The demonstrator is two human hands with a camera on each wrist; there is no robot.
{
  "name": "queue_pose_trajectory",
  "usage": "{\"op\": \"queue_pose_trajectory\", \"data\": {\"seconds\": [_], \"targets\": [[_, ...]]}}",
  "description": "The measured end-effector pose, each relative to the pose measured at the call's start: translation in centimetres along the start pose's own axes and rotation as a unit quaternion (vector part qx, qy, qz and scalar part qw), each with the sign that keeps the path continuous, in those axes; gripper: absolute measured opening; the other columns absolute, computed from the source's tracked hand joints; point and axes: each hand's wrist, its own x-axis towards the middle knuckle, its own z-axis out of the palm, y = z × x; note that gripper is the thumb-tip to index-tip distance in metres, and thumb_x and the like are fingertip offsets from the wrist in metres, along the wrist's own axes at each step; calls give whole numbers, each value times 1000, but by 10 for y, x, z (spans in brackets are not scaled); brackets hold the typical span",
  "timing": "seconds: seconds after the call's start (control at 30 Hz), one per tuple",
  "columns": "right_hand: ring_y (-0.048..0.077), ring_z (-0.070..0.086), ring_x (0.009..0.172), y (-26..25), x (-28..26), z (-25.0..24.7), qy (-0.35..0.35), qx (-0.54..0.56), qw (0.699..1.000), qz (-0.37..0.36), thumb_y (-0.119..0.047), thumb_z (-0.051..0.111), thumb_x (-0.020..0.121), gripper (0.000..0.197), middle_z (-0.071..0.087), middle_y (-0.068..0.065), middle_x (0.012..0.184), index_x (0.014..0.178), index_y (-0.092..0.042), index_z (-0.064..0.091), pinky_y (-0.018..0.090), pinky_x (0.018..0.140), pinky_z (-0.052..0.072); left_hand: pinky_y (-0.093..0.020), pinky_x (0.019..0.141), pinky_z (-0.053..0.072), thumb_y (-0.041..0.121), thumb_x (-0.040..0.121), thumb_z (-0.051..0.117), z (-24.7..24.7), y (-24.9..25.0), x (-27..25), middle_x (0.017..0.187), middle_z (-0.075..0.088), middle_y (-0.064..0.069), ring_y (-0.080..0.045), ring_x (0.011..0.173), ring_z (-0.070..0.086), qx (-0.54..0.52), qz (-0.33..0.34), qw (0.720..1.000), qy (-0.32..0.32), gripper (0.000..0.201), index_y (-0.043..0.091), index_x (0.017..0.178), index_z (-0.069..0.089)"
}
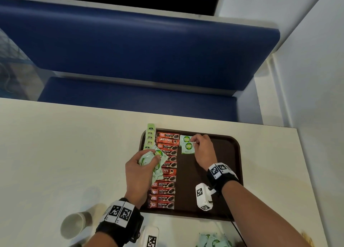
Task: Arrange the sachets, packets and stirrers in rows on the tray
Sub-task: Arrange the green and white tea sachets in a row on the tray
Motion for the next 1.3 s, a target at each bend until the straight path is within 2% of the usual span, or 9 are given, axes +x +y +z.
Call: {"op": "queue_pose_trajectory", "data": {"seconds": [0.1, 0.23, 0.33, 0.43, 0.53, 0.6, 1.03, 1.17, 1.3], "targets": [[13, 67, 100, -1, 1, 3, 10, 10, 1000, 10, -9, 58, 106, 15, 52, 2, 118, 109, -22, 64, 9, 67, 52, -49, 77, 69, 14, 93, 83, 1, 0, 0, 104, 83, 2, -22, 90, 83, 1, 3, 1000, 1, 18, 20, 110, 80], [10, 65, 99, -5, 0, 5, 8, 30, 999, 23, -8, 59, 105, 14, 51, 2, 121, 112, -19, 64, 3, 62, 50, -46, 74, 69, 13, 93, 83, 2, -1, -1, 104, 83, 1, -22, 89, 83, -4, -1, 1000, -3, 18, 21, 110, 80], [12, 65, 101, -6, -2, 7, 16, 45, 998, 34, -8, 59, 105, 16, 50, 3, 122, 115, -19, 63, 5, 63, 50, -47, 75, 69, 14, 93, 83, 2, -2, -1, 104, 83, 1, -22, 89, 83, -4, -5, 1000, 0, 19, 21, 110, 80], [17, 65, 103, -6, -9, 8, 30, 52, 997, 50, -10, 66, 101, 22, 47, 3, 123, 119, -20, 59, 8, 72, 48, -47, 75, 69, 14, 93, 84, 0, -3, -2, 103, 83, 1, -23, 89, 83, -5, -8, 1000, 3, 18, 21, 109, 80], [15, 63, 104, 1, -17, 13, 20, 50, 998, 29, -16, 79, 93, 39, 44, -2, 127, 123, -25, 55, 23, 91, 56, -46, 75, 69, 13, 92, 84, -1, -4, -4, 100, 84, 2, -22, 87, 83, -5, -8, 1000, 5, 18, 20, 108, 80], [13, 61, 106, 5, -22, 16, 9, 40, 999, 16, -16, 82, 90, 49, 40, -3, 129, 129, -25, 54, 25, 95, 56, -46, 75, 69, 13, 92, 84, -1, -5, -5, 99, 84, 2, -22, 87, 83, -6, -11, 1000, 5, 18, 20, 108, 80], [19, 60, 117, 5, -21, 23, 21, 21, 1000, 8, -13, 80, 91, 51, 40, 0, 132, 134, -26, 56, 30, 99, 58, -41, 72, 69, 16, 93, 83, -2, -7, -4, 101, 83, 3, -20, 88, 83, -4, -17, 1000, 3, 17, 20, 109, 79], [19, 61, 119, 5, -19, 25, 19, 19, 1000, 7, -12, 80, 91, 55, 41, 0, 133, 137, -27, 53, 33, 100, 59, -46, 75, 69, 16, 92, 84, -2, -7, -3, 102, 83, 2, -21, 89, 83, -2, -22, 1000, 5, 18, 20, 110, 80], [17, 61, 119, 4, -17, 26, 19, 25, 999, 15, -10, 80, 91, 58, 41, 0, 135, 139, -26, 51, 30, 99, 58, -45, 75, 69, 16, 93, 84, -2, -8, -3, 104, 83, 1, -20, 89, 83, -1, -21, 1000, 3, 19, 20, 110, 79]]}}
